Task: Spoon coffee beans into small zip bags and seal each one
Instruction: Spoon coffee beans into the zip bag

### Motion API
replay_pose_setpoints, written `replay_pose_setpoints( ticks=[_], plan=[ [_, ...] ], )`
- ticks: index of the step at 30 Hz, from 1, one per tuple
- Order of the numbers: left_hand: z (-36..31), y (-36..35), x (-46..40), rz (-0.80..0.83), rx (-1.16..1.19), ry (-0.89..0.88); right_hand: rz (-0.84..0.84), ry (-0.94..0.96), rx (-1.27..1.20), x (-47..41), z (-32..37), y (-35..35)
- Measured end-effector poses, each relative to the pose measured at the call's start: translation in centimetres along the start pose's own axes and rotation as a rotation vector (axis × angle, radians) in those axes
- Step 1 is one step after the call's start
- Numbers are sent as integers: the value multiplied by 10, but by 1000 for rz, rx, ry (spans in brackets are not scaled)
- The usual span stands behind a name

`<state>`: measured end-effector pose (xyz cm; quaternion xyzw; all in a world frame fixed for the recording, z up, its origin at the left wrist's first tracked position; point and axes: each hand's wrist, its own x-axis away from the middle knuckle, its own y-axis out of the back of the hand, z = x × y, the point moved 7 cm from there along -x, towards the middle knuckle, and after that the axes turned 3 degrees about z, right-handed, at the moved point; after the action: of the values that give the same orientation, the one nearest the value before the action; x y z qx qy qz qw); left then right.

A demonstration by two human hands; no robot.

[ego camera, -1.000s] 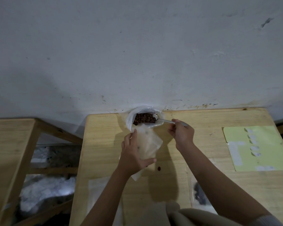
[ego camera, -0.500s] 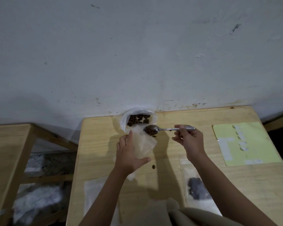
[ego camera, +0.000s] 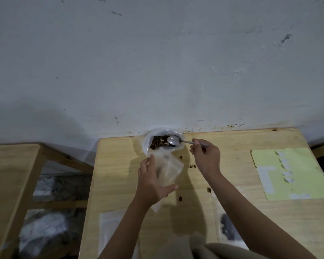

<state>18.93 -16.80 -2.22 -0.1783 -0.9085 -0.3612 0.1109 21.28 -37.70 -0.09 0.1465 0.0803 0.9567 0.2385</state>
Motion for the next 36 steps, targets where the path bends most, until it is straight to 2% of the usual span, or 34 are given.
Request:
replay_pose_setpoints(
  ticks=[4, 9, 11, 18, 24, 26, 29, 32, 36],
  plan=[
    [-2, 3, -1, -6, 18, -34, 24, -99, 6, -5, -7, -28],
    [-3, 9, -4, -36, 59, -66, -84, -395, -225, -13, -21, -37],
    [-2, 10, -4, -46, 75, -69, -102, -448, -270, -15, -24, -35],
    [-4, 12, -5, -70, 82, -95, -112, -328, -236, -16, -15, -21],
    [-16, 14, -1, -82, 70, -149, -14, -66, 102, -17, 1, -39],
    [-19, 14, 0, -84, 70, -161, -2, -28, 142, -16, 5, -48],
    [-17, 13, 1, -77, 73, -147, 36, -153, 84, -14, 0, -61],
    [-11, 13, 2, -78, 76, -118, 11, -358, -125, -9, -16, -62],
    [-4, 13, 2, -91, 47, -111, -14, -422, -244, -5, -23, -52]
  ],
)
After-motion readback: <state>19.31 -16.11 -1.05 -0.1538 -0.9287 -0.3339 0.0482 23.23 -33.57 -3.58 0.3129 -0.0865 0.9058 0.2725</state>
